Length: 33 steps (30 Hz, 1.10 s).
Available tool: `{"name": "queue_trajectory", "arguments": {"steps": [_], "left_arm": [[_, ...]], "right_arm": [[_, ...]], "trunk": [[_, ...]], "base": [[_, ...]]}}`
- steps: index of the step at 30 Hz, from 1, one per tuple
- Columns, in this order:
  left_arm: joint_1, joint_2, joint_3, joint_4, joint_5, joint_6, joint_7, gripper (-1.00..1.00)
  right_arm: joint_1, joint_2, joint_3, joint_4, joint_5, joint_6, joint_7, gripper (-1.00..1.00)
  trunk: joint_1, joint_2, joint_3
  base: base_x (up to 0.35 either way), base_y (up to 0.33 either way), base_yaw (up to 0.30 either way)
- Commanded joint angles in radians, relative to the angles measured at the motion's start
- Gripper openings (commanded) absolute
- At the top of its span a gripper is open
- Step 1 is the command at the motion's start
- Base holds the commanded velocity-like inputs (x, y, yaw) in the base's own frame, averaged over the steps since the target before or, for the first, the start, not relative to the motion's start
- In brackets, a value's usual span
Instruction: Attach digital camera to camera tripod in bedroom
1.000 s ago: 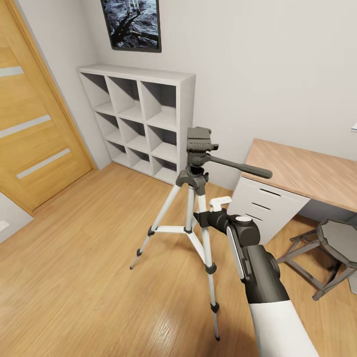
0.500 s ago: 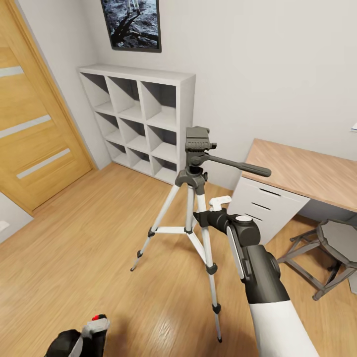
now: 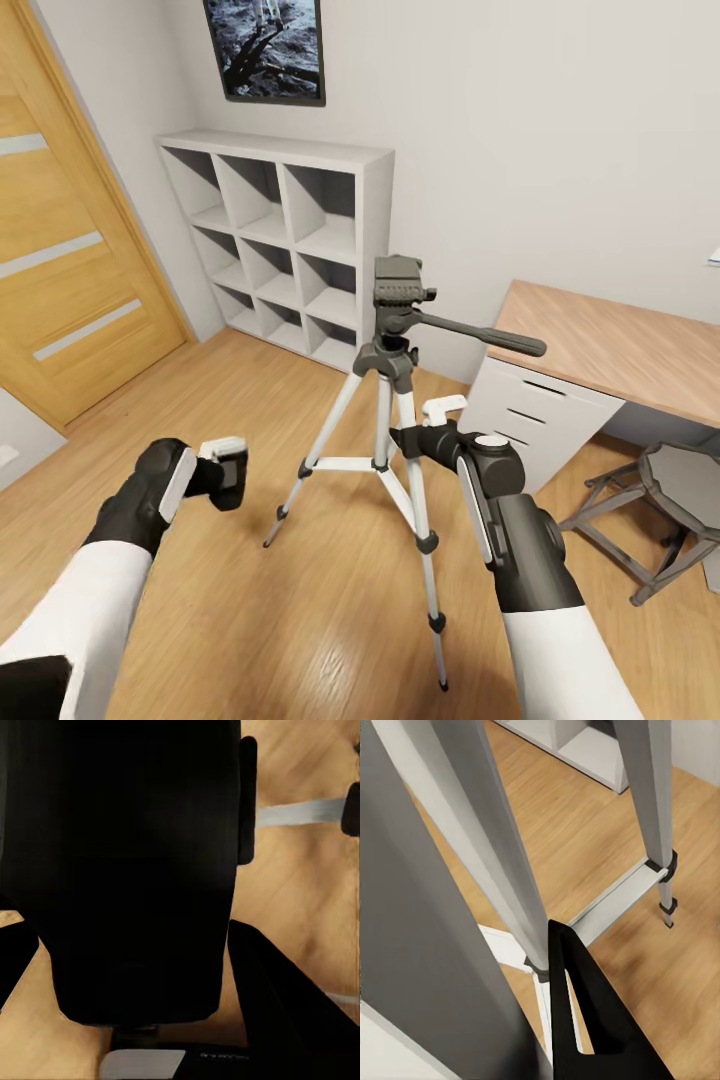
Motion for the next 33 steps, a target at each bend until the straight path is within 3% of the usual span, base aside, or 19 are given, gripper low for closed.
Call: {"name": "queue_trajectory", "arguments": {"steps": [1,2,3,4,6,10,13,14,18,23,27,31,33], "left_arm": [[-0.096,-0.001,0.001,0.074,0.001,0.005,0.000,-1.00],[-0.186,-0.003,0.001,0.141,0.001,0.005,-0.001,-1.00],[-0.399,-0.010,0.001,0.267,0.000,0.005,-0.002,-1.00],[-0.437,-0.013,0.001,0.286,0.000,0.005,-0.002,-1.00],[-0.574,-0.029,0.001,0.333,0.000,0.006,-0.001,-1.00],[-0.743,-0.070,0.002,0.355,0.002,0.007,-0.001,-1.00],[-0.873,-0.140,0.002,0.357,0.003,0.007,-0.001,-1.00],[-0.922,-0.182,0.002,0.342,0.001,0.006,-0.001,-1.00],[-0.952,-0.219,0.002,0.297,-0.003,0.007,0.000,-1.00],[-0.958,-0.244,-0.005,0.240,-0.003,0.007,0.000,-1.00],[-0.958,-0.260,-0.050,0.222,-0.002,0.001,-0.008,-1.00],[-0.958,-0.259,-0.083,0.226,-0.001,-0.006,-0.084,-1.00],[-0.957,-0.258,-0.096,0.222,-0.002,-0.003,-0.196,-1.00]], "right_arm": [[0.000,0.000,0.000,0.001,0.009,0.006,0.009,-1.00],[0.000,0.000,0.000,0.001,0.010,0.006,0.009,-1.00],[0.000,0.000,0.001,0.002,0.009,0.006,0.009,-1.00],[0.000,0.000,0.001,0.003,0.009,0.006,0.009,-1.00],[0.000,0.000,0.001,0.005,0.009,0.006,0.009,-1.00],[0.000,0.000,0.001,0.004,0.008,0.006,0.009,-1.00],[0.000,0.000,0.001,0.005,0.008,0.006,0.009,-1.00],[0.000,0.000,0.001,0.006,0.008,0.006,0.009,-1.00],[0.000,0.000,0.001,0.008,0.008,0.006,0.009,-1.00],[0.000,0.000,0.001,0.007,0.013,0.007,0.009,-1.00],[0.000,0.000,0.001,0.006,0.022,0.007,0.009,-1.00],[0.000,0.000,0.001,0.005,0.023,0.007,0.009,-1.00],[0.000,0.000,0.002,0.004,0.024,0.007,0.009,-1.00]], "trunk": [[0.001,-0.001,-0.002],[0.001,-0.001,-0.002],[0.001,-0.001,-0.002],[0.001,-0.001,-0.002],[0.001,-0.001,-0.002],[0.001,-0.001,-0.002],[0.001,-0.001,-0.002],[0.001,-0.001,-0.002],[0.001,-0.001,-0.002],[0.001,-0.001,-0.002],[0.001,-0.001,-0.002],[0.001,-0.001,-0.002],[0.001,-0.001,-0.002]], "base": [[0.000,0.000,0.000],[0.000,0.000,0.000],[0.000,0.000,0.000],[0.000,0.000,0.000],[0.000,0.000,0.000],[0.000,0.000,0.000],[0.000,0.000,0.000],[0.000,0.000,0.000],[0.000,0.000,0.000],[0.000,0.000,0.000],[0.000,0.000,0.000],[0.000,0.000,0.000],[0.000,0.000,0.000]]}}
